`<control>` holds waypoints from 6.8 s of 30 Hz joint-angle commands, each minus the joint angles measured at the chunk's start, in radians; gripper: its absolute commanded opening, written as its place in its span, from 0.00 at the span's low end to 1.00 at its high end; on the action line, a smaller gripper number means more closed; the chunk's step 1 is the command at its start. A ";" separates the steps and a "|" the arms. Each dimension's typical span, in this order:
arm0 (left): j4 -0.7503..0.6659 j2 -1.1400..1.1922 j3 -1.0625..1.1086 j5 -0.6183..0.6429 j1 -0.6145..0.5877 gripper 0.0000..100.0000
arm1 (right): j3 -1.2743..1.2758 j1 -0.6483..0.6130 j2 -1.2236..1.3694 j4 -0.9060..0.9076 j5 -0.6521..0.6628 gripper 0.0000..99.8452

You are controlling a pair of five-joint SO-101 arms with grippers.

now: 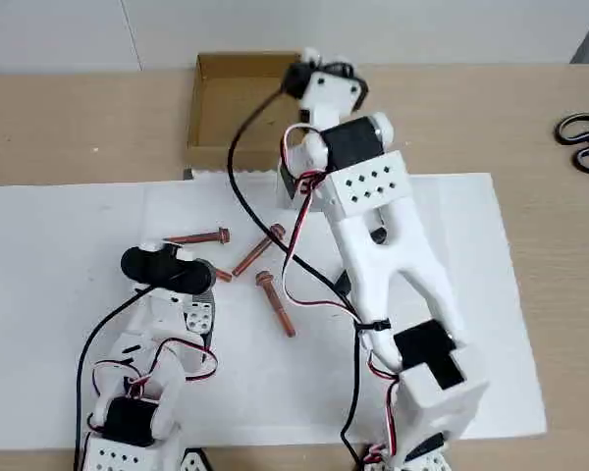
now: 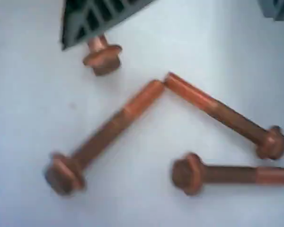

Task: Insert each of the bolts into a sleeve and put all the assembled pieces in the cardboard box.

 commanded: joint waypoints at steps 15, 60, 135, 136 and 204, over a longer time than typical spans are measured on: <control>0.017 -0.005 -0.007 0.003 -0.008 0.01 | 0.305 0.084 -0.061 -0.120 -0.068 0.13; 0.017 -0.006 -0.007 0.003 -0.008 0.01 | 0.560 0.088 -0.059 -0.263 -0.120 0.13; 0.356 0.643 -1.063 0.259 -0.006 0.01 | 1.174 0.262 -1.342 -0.033 0.046 0.00; 0.368 0.695 -1.110 0.293 -0.005 0.01 | 1.180 0.265 -1.363 -0.036 0.048 0.00; 0.069 1.570 -0.928 1.003 0.281 0.11 | 1.244 0.268 -1.435 -0.065 0.041 0.00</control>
